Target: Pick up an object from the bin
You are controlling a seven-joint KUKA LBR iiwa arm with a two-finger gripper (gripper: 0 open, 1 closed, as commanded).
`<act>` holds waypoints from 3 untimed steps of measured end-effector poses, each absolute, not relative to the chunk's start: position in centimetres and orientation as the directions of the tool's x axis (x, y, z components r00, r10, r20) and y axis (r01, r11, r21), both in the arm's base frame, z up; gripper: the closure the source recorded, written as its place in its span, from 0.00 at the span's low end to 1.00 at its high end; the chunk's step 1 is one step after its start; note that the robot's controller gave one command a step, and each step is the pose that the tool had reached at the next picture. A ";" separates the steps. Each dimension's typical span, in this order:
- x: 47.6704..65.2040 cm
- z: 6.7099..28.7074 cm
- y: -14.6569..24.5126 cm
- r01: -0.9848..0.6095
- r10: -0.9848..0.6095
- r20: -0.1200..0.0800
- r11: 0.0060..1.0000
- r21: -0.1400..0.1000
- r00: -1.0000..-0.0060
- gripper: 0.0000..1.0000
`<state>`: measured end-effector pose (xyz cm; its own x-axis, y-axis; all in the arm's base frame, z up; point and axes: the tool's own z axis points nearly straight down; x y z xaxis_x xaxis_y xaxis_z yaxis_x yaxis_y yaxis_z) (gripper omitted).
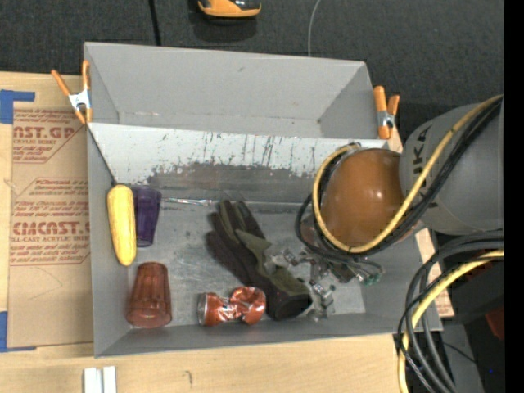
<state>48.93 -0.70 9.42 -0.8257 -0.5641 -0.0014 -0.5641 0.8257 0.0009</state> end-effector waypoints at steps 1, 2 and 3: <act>49.1 7.7 -0.7 -0.660 -0.660 -0.003 0.752 -0.001 -0.752 1.00; 49.1 7.7 -0.7 -0.660 -0.660 -0.003 0.752 -0.001 -0.752 1.00; 48.9 12.9 -0.1 -0.652 -0.652 0.004 0.758 0.005 -0.758 1.00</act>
Offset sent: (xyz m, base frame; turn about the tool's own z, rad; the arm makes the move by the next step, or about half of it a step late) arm 0.0000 0.0000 0.0000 0.0000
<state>48.91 -0.05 12.88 -0.7580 -0.6523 0.0041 -0.6522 0.7580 0.0051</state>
